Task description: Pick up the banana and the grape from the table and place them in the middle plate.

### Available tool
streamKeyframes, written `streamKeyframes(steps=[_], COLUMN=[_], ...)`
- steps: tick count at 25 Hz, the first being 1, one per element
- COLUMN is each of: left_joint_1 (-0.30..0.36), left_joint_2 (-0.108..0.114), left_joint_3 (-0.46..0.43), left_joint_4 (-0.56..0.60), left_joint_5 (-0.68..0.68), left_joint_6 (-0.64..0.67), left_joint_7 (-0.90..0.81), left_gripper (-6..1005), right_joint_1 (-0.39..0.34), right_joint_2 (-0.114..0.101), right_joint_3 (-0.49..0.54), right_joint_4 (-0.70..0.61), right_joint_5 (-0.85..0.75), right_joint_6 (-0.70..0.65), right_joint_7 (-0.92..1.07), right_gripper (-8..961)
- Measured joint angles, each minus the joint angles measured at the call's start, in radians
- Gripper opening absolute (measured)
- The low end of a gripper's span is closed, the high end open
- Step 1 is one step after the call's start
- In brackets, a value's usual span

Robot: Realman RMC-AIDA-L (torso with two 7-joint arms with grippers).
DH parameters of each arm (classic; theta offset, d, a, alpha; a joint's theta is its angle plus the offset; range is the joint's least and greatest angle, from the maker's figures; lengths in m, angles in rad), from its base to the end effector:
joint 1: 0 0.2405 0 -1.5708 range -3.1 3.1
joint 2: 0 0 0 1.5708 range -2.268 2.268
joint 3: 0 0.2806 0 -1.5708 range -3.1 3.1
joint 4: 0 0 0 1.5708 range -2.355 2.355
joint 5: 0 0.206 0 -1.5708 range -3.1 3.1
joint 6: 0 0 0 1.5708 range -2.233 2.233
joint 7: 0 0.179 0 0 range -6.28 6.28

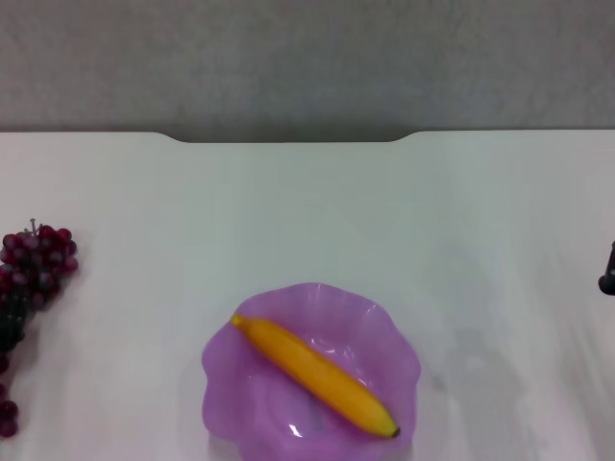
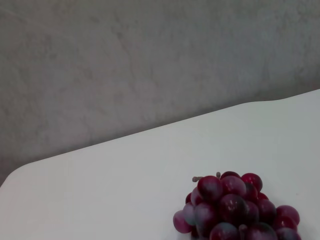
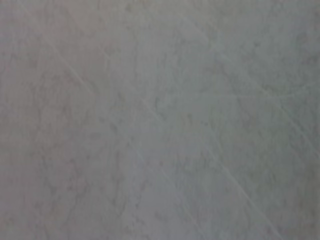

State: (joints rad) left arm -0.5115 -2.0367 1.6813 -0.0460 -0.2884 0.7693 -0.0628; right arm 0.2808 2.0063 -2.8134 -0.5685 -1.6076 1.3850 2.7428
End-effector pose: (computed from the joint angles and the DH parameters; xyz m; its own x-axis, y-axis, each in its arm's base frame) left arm -0.4401 0.3699 -0.0170 0.7989 0.3836 0.4632 0.5130 -0.0326 -0.8578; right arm 0.3303 0.3135 -0.0252 0.7969 0.1284 -0.5904 -0.5998 0.0515 -0.7985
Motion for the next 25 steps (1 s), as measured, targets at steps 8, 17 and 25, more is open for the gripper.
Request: streamKeyframes(steps=[8, 17, 25], left_joint_1=[-0.002, -0.011, -0.006], left_joint_2=[0.002, 0.002, -0.002], left_joint_3=[-0.001, -0.005, -0.001], left_joint_4=[-0.003, -0.005, -0.005], left_joint_5=[-0.001, -0.039, -0.032], left_joint_6=[-0.002, -0.011, -0.021], left_joint_7=[0.0, 0.003, 0.041], left_gripper=[387, 412, 525], right_joint_1=[0.0, 0.006, 0.009], right_joint_2=[0.0, -0.001, -0.001], right_joint_3=[0.003, 0.003, 0.002], right_joint_4=[-0.002, -0.002, -0.001], right_joint_5=[0.0, 0.0, 0.0], right_joint_6=[0.003, 0.004, 0.003], right_joint_7=[0.0, 0.0, 0.0], right_gripper=[106, 106, 105])
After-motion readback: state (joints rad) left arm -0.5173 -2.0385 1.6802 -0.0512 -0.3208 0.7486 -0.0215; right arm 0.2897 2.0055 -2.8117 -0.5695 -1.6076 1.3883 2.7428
